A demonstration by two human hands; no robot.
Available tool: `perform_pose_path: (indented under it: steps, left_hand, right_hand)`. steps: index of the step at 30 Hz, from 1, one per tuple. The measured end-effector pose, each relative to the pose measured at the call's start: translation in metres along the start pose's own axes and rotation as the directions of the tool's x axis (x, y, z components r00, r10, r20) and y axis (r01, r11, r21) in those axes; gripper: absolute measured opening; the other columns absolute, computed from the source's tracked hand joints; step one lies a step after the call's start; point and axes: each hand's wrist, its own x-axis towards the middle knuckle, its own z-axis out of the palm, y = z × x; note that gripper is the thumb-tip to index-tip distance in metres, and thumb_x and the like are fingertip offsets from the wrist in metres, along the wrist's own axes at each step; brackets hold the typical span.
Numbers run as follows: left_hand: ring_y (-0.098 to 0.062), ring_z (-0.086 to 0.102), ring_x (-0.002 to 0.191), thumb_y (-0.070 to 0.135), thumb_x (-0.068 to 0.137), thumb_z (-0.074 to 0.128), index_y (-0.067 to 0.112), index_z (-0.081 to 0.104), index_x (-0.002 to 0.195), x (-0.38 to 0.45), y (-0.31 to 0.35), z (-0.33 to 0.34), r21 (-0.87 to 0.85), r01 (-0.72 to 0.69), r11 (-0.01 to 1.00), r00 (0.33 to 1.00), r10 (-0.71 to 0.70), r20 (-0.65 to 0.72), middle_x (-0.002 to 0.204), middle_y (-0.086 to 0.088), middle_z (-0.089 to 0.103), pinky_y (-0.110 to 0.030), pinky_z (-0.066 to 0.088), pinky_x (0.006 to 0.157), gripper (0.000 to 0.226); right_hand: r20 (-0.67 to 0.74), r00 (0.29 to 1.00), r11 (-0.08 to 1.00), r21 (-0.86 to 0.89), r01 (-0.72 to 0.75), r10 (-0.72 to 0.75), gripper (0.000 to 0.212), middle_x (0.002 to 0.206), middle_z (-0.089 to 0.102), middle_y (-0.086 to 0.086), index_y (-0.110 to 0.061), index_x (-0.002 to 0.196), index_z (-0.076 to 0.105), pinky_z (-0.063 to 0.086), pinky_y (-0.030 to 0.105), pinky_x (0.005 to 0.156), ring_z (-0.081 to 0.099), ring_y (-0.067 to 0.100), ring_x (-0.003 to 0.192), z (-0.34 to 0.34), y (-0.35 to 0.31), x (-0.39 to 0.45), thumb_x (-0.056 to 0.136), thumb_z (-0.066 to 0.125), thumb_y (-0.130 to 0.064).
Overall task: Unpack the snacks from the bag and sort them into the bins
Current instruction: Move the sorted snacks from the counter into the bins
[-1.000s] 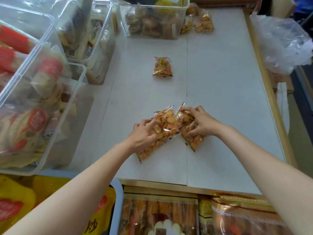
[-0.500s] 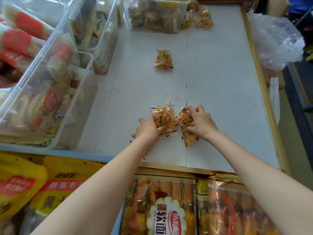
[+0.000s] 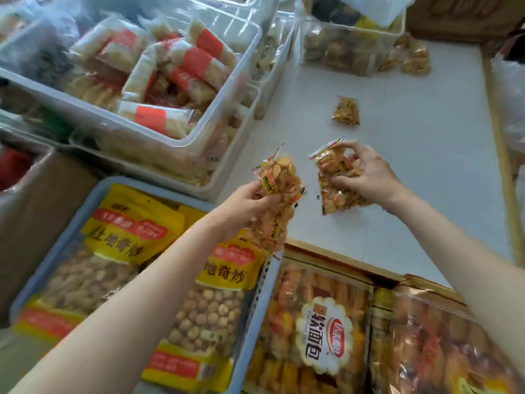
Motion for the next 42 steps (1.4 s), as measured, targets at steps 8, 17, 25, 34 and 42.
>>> perform_pose_path:
  steps: [8, 17, 25, 34, 42]
  left_hand:
    - [-0.006, 0.066, 0.075, 0.011, 0.092, 0.056, 0.017, 0.057, 0.111, -0.201, -0.078, -0.126, -0.18, -0.07, 0.981, 0.963, 0.02, -0.27, 0.089, 0.004, 0.068, -0.019, 0.052, 0.061, 0.02]
    - [-0.029, 0.06, 0.109, 0.018, 0.085, 0.066, 0.005, 0.056, 0.122, -0.468, -0.287, -0.27, -0.26, 0.061, 0.964, 0.679, -0.231, -0.697, 0.118, -0.015, 0.064, -0.041, 0.046, 0.098, 0.04]
    - [-0.033, 0.048, 0.122, 0.015, 0.088, 0.063, 0.013, 0.011, 0.148, -0.664, -0.465, -0.316, -0.51, 0.338, 0.791, 0.149, -0.58, -0.801, 0.136, -0.017, 0.048, -0.036, 0.039, 0.101, 0.08]
    - [-0.019, 0.048, 0.058, 0.01, 0.093, 0.055, 0.033, -0.027, 0.143, -0.747, -0.629, -0.412, -0.68, 0.444, 0.584, -0.06, -0.737, -0.673, 0.089, 0.001, 0.05, -0.031, 0.04, 0.051, 0.099]
    - [-0.025, 0.052, 0.071, 0.013, 0.095, 0.05, 0.042, -0.018, 0.144, -0.784, -0.774, -0.552, -0.662, 0.611, 0.434, -0.105, -0.784, -0.612, 0.083, -0.013, 0.058, -0.039, 0.046, 0.061, 0.089]
  right_hand:
    - [0.36, 0.896, 0.964, 0.053, 0.259, -0.26, 0.057, 0.097, 0.054, 0.001, -0.046, 0.107, 0.053, 0.045, 0.024, 0.085, 0.057, 0.025, 0.093, 0.139, -0.162, -0.09, 0.059, 0.082, -0.034]
    - [0.684, 0.572, 0.843, 0.122, 0.524, -0.454, 0.056, 0.109, 0.056, 0.01, -0.032, 0.116, 0.055, 0.035, 0.018, 0.078, 0.053, 0.02, 0.099, 0.406, -0.371, -0.236, 0.068, 0.081, -0.021]
    - [0.907, 0.119, 0.681, 0.211, 0.701, -0.404, 0.057, 0.107, 0.052, 0.009, -0.031, 0.122, 0.053, 0.041, 0.027, 0.084, 0.053, 0.025, 0.1, 0.625, -0.502, -0.381, 0.072, 0.078, -0.018]
    - [0.978, -0.085, 0.586, 0.184, 0.789, -0.193, 0.056, 0.108, 0.048, 0.008, -0.03, 0.128, 0.048, 0.037, 0.025, 0.078, 0.048, 0.024, 0.1, 0.888, -0.571, -0.452, 0.078, 0.072, -0.022]
    - [0.988, 0.075, 0.701, 0.042, 0.712, -0.135, 0.053, 0.117, 0.047, 0.012, -0.029, 0.13, 0.046, 0.043, 0.033, 0.088, 0.051, 0.031, 0.112, 1.116, -0.578, -0.519, 0.081, 0.068, -0.024]
